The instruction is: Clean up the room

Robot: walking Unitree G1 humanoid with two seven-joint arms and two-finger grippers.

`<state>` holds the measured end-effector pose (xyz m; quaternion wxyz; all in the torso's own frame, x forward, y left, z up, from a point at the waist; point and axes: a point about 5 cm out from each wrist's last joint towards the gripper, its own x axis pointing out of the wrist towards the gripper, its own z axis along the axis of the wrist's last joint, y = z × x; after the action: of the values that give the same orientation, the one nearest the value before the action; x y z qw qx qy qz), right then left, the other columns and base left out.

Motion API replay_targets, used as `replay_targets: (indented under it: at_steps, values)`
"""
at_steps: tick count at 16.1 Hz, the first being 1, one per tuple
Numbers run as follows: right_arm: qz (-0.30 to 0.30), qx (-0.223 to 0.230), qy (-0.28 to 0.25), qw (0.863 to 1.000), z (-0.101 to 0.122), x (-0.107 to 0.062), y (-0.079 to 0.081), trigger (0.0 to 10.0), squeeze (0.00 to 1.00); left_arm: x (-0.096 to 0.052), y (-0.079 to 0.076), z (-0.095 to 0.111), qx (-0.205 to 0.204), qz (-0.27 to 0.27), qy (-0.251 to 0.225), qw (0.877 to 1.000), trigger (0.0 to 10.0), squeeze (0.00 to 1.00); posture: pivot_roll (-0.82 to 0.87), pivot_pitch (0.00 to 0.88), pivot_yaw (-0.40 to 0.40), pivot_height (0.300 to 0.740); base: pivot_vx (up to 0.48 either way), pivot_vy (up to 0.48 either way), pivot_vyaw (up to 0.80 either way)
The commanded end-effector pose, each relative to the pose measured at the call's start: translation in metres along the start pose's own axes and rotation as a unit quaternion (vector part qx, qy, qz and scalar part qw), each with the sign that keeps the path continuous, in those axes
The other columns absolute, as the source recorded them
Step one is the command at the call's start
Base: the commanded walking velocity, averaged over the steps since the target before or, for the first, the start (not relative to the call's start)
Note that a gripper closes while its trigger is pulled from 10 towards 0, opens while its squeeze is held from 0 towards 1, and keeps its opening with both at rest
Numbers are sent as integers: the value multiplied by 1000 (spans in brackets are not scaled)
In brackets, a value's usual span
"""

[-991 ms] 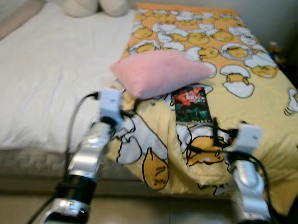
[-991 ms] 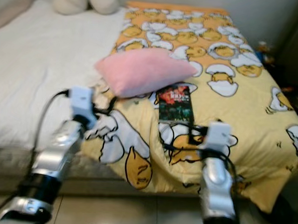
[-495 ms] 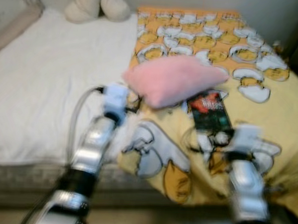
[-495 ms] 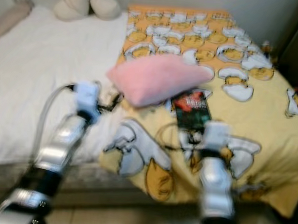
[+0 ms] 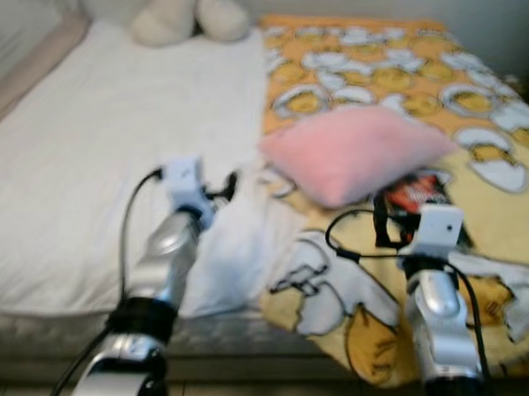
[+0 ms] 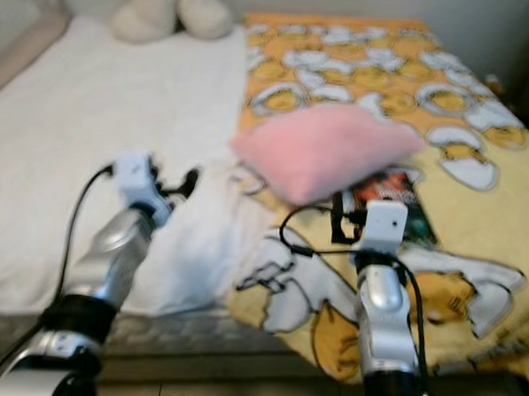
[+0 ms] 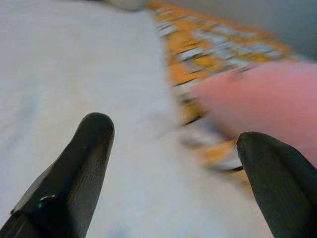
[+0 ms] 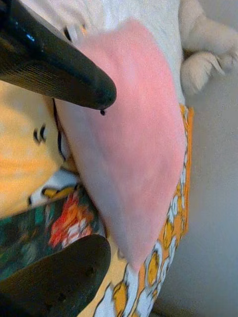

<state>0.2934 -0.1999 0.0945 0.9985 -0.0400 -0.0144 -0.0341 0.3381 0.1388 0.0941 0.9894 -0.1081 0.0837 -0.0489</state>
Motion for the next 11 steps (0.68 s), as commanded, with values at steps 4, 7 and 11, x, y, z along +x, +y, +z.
replay_targets:
  at_steps: [4, 7, 11]
  values:
    - [-17, 11, 8, 1000, 7, 8, -21, 10000, 0, 3, -27, 8, 140, -50, -37, 988, 10000, 0, -75, 0, -4, 731, 0, 0, 0]
    - [-16, 23, 10, 1000, 5, 10, -12, 10000, 0, 4, -33, 17, 147, -69, -61, 985, 10000, 0, -68, 0, 5, 731, 230, -207, 0]
    - [0, 28, 10, 1000, 5, 13, -2, 10000, 0, 6, -33, 18, 137, -63, -66, 986, 10000, 0, -69, 0, 13, 731, 386, -278, 0]
